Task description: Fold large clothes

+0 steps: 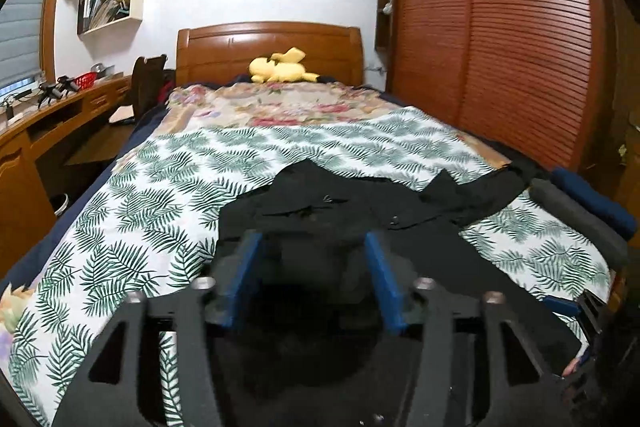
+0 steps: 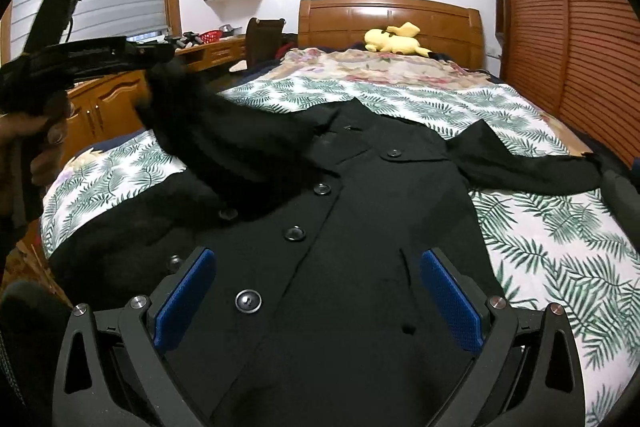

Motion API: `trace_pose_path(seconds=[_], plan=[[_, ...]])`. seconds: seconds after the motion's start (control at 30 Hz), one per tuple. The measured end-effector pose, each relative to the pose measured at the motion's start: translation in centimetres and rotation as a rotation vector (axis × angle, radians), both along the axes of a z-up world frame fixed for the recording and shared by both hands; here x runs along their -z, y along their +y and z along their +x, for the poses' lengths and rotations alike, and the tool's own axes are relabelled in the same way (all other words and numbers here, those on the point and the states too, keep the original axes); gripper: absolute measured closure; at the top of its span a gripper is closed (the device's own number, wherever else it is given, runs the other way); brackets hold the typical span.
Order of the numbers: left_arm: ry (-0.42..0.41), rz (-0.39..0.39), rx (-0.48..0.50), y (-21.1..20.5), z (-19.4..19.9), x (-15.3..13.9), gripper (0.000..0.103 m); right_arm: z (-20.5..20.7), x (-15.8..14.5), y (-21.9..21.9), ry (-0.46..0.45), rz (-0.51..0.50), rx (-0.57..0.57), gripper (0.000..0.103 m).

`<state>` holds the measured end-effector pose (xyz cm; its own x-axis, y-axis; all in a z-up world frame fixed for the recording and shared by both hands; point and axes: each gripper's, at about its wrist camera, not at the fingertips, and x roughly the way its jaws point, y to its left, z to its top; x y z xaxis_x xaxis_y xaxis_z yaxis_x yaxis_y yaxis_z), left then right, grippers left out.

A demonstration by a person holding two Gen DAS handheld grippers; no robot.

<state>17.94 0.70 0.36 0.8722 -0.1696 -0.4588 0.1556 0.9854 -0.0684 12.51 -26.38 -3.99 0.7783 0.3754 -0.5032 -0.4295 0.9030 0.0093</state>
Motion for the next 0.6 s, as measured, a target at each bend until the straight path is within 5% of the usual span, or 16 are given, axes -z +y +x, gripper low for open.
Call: trace_pose_path(seconds=[0.07,0.33,0.6], plan=[[-0.035,-0.020,0.010,0.0,-1.1,-0.1,0.024,-0.5,-0.6,0.4,-0.003,-0.010,-0.002,0.001],[-0.023,-0.047,-0.059,3.2,-2.5,1.7,0.024,-0.4,-0.9,2.9,0.006,-0.061,-0.059,0.002],[0.017,-0.067,-0.114,7.7,-3.4,2.9,0.024,2.9,-0.3,7.0,0.051,-0.053,-0.182,0.017]])
